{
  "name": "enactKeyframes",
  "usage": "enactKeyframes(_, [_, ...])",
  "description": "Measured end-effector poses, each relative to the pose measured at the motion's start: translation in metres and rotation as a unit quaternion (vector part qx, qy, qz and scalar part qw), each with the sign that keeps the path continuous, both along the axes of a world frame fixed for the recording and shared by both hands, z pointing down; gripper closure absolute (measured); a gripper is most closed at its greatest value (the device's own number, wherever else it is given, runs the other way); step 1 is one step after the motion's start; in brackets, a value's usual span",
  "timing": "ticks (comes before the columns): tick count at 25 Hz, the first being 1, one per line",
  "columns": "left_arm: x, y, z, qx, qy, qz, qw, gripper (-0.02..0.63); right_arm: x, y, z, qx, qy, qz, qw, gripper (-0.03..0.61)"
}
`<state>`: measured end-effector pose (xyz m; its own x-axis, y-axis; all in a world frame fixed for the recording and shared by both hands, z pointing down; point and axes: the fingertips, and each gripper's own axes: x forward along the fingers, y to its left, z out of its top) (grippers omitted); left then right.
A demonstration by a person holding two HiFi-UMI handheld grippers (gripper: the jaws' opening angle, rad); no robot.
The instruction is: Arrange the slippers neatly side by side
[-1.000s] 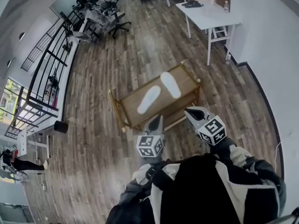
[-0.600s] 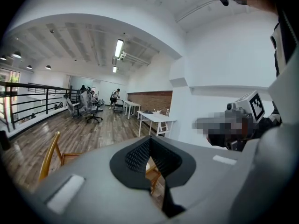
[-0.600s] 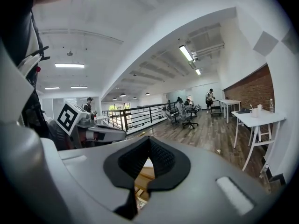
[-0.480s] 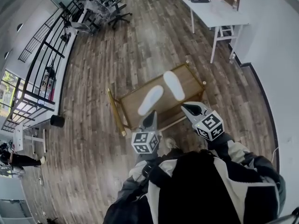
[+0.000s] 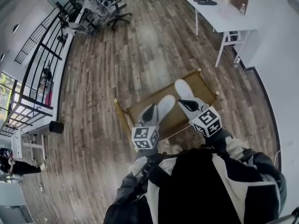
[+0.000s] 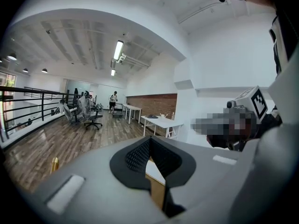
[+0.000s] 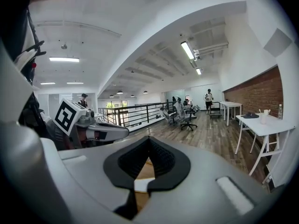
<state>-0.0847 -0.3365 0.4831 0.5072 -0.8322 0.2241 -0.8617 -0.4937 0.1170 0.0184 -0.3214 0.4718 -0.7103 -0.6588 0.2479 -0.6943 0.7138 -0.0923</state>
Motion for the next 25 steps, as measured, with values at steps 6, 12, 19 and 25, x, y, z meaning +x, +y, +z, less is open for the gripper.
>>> enactKeyframes(6, [-0.036, -0.034, -0.006, 0.012, 0.012, -0.022, 0.9996, 0.607, -0.022, -0.043, 0.003, -0.003, 0.014, 0.007, 1.000, 0.577])
enactKeyframes(12, [-0.045, -0.044, 0.001, 0.002, 0.010, -0.054, 0.9985, 0.607, -0.029, -0.071, 0.013, -0.014, 0.019, -0.018, 1.000, 0.577])
enactKeyframes(19, [-0.033, -0.052, 0.003, -0.017, 0.006, -0.099, 0.9949, 0.607, -0.018, -0.095, 0.018, -0.021, 0.004, -0.069, 0.997, 0.577])
enactKeyframes(25, [-0.019, -0.058, 0.031, -0.034, -0.036, -0.122, 0.9913, 0.607, 0.002, -0.100, 0.022, -0.021, 0.004, -0.101, 0.995, 0.577])
